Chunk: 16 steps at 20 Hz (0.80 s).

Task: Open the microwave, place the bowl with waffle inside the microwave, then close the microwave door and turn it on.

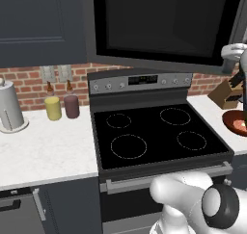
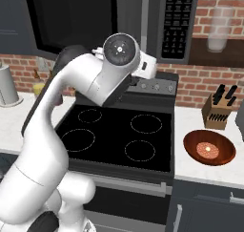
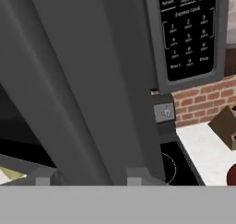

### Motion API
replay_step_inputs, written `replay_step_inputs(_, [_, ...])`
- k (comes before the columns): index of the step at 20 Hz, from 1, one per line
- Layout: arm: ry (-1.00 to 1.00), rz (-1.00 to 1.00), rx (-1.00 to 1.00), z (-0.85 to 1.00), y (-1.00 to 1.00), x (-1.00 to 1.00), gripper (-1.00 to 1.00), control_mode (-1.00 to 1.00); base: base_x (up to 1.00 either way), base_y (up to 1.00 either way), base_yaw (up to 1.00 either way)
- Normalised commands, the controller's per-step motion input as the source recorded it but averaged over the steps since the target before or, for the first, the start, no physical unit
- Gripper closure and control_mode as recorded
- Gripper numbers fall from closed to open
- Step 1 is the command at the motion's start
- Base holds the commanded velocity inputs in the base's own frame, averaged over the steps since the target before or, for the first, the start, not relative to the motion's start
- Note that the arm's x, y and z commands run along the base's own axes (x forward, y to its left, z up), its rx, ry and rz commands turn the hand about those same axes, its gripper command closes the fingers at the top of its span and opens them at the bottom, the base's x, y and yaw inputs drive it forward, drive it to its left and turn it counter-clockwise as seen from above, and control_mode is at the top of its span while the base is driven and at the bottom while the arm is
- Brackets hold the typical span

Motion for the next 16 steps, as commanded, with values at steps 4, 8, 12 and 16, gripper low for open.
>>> replay_step_inputs(4, [0.07,-0.25,-0.04,0.00,0.09,-1.00,1.00,-1.00,0.00,0.00,0.00])
replay_step_inputs(8, [0.05,-0.27,-0.06,0.00,0.15,-1.00,1.00,-1.00,0.00,0.00,0.00])
replay_step_inputs(12, [0.00,-0.29,-0.08,0.00,0.28,-1.00,1.00,-1.00,0.00,0.00,0.00])
replay_step_inputs(16, [0.02,-0.31,-0.09,0.00,0.36,-1.00,1.00,-1.00,0.00,0.00,0.00])
